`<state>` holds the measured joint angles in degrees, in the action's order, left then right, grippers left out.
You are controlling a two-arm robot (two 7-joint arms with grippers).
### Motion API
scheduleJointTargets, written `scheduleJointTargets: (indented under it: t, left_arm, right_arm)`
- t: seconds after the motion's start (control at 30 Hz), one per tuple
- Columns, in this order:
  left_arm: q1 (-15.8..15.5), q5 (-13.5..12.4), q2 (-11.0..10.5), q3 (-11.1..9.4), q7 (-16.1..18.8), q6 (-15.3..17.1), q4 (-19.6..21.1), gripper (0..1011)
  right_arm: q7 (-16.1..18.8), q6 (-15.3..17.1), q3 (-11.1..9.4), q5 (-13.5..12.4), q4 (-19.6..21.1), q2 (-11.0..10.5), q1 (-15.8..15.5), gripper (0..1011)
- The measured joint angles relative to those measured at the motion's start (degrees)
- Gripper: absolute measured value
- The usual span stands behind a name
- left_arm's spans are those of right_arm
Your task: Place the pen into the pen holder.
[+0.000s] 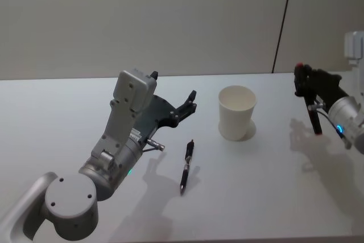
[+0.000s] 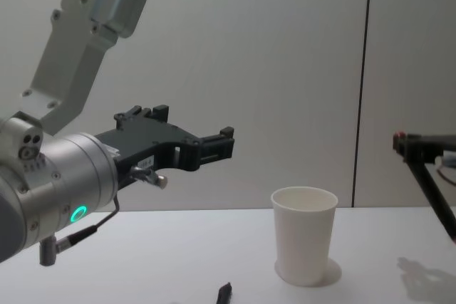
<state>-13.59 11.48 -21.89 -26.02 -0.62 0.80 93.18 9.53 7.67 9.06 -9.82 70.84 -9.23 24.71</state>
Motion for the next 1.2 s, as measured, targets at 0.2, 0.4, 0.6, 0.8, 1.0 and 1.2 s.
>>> scheduleJointTargets:
  t: [0.2, 0.4, 0.6, 0.8, 1.0, 1.2]
  left_arm:
    - [0.0, 0.0, 0.0, 0.0, 0.0, 0.0, 0.0, 1004]
    - [0.0, 0.0, 0.0, 0.0, 0.0, 0.0, 0.0, 1004]
    - [0.0, 0.0, 0.0, 0.0, 0.0, 0.0, 0.0, 1004]
    - [0.0, 0.0, 0.0, 0.0, 0.0, 0.0, 0.0, 1004]
    - [0.0, 0.0, 0.0, 0.0, 0.0, 0.0, 0.0, 1004]
    - [0.0, 0.0, 0.0, 0.0, 0.0, 0.0, 0.0, 1004]
  right_arm:
    - [-0.31, -5.85, 0.44, 0.19, 0.12, 0.56, 0.01, 159]
    - [-0.33, -11.94, 1.06, 0.37, -1.08, 1.42, 0.79, 159]
    - [-0.21, -18.97, 1.9, 0.68, -3.59, 2.64, 2.19, 159]
    - [-0.11, -26.0, 2.83, 1.1, -7.69, 4.06, 4.2, 159]
    - [0.14, -34.91, 4.08, 1.5, -15.14, 6.13, 7.52, 158]
    - [0.66, -42.51, 5.1, 1.66, -23.06, 8.04, 10.85, 158]
